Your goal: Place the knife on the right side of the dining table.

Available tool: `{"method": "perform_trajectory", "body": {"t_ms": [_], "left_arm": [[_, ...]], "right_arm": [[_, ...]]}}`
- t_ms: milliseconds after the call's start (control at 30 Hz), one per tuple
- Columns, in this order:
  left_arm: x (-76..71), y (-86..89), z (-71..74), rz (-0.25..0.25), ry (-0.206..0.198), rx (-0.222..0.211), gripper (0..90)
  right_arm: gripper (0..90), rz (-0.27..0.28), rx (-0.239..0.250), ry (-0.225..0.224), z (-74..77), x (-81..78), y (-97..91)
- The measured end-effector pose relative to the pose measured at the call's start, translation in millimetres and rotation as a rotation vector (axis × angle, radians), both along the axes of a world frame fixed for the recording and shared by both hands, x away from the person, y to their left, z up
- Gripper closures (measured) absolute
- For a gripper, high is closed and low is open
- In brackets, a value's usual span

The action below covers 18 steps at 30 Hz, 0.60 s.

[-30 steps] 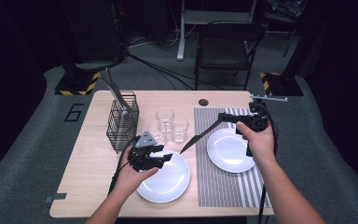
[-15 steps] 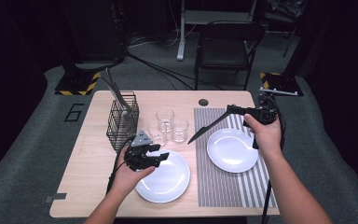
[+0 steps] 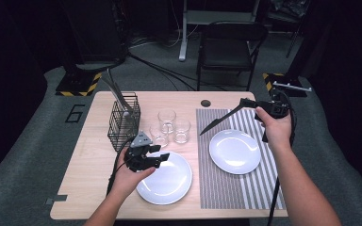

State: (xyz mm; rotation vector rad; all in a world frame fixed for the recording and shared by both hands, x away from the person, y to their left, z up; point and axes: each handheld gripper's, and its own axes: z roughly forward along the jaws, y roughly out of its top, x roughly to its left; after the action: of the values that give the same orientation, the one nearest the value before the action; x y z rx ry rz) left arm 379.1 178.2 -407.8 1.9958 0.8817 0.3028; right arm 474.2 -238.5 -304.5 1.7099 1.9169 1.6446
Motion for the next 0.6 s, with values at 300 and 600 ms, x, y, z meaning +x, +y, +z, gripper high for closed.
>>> {"method": "perform_trajectory", "body": {"t_ms": [300,600], "left_arm": [[1.0,3.1,0.0,0.000,-0.006,0.007,49.7],[0.8,5.6,-0.2,0.013,0.002,-0.007,49.9]], "right_arm": [[83.6,-0.038,-0.009,-0.002,-10.7,19.0,-2.9],[83.6,-0.067,-0.041,0.006,-23.2,39.9,-0.8]]}}
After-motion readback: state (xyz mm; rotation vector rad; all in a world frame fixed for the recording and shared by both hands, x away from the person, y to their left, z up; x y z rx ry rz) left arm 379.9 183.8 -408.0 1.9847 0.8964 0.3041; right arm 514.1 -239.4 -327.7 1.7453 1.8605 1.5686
